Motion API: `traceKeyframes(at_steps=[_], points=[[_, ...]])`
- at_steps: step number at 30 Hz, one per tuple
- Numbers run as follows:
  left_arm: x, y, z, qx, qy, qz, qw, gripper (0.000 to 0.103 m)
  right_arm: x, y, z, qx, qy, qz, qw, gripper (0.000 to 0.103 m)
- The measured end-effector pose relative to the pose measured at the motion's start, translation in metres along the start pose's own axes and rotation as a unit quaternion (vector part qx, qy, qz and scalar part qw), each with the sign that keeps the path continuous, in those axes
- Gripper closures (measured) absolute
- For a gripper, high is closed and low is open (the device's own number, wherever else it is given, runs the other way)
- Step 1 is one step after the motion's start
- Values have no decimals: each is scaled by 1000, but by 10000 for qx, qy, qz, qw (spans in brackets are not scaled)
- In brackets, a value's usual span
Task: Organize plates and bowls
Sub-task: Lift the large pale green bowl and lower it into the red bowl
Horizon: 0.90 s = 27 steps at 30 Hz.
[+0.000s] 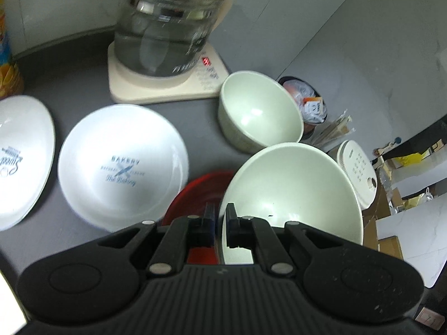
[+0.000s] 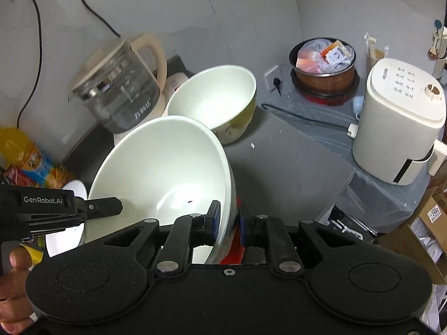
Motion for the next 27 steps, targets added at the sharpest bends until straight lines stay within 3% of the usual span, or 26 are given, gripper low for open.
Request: traceKeyframes(at_steps=[14, 18, 27], points=[[-30, 27, 13, -398, -236, -168, 9988, 98, -12, 19, 13, -402, -58, -225, 9989, 82], [-36, 32, 19, -511, -347, -164, 9980, 98, -10, 16, 18, -329, 121, -469, 9983, 93], [-34, 32, 16, -620, -314, -112, 9975, 94, -10, 13, 23, -303, 128, -677, 9972, 96]])
Point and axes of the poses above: each gripper's, at about its wrist camera, not at the fingertips, and z roughly the way its jaws point, x to its right, y to its underside, the point moved 8 cm from there along z, roughly the way its jaws point, and after that the axes turned 13 degrees about x, right-handed, at the moved point
